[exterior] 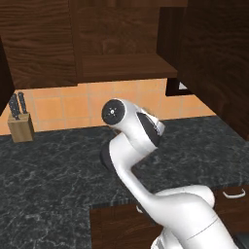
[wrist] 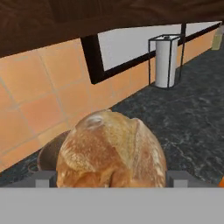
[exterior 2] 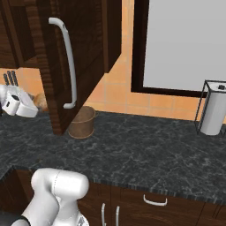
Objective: Open the cabinet, pick up the bread from the cabinet and place it in the basket. Then move the basket to the dining counter.
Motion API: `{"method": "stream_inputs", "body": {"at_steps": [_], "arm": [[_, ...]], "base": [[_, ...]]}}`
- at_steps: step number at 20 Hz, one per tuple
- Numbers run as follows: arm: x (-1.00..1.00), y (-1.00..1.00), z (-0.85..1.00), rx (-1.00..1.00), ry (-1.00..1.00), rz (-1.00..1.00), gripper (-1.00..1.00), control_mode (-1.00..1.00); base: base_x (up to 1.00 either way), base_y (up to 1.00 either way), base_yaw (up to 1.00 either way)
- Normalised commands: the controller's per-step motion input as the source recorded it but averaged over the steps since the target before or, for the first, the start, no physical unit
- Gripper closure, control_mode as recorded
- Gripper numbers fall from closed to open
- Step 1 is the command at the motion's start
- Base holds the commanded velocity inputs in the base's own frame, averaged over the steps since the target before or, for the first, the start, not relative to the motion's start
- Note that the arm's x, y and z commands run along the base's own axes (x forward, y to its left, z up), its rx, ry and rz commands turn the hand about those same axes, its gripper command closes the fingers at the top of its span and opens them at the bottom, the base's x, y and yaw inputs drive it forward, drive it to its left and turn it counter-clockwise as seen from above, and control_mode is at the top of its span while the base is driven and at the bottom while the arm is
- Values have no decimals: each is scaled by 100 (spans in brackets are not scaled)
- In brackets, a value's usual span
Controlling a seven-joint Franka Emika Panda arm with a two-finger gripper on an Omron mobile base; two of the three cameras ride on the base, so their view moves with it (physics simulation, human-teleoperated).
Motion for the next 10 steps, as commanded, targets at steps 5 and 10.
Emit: {"method": "stream_inputs", "body": {"at_steps": [5, 10], "arm": [[100, 1, -89, 0, 20, 0, 100, -100], [100, 5, -34, -3, 17, 0, 100, -100]], "base": [[0, 0, 0], [0, 0, 0]]}}
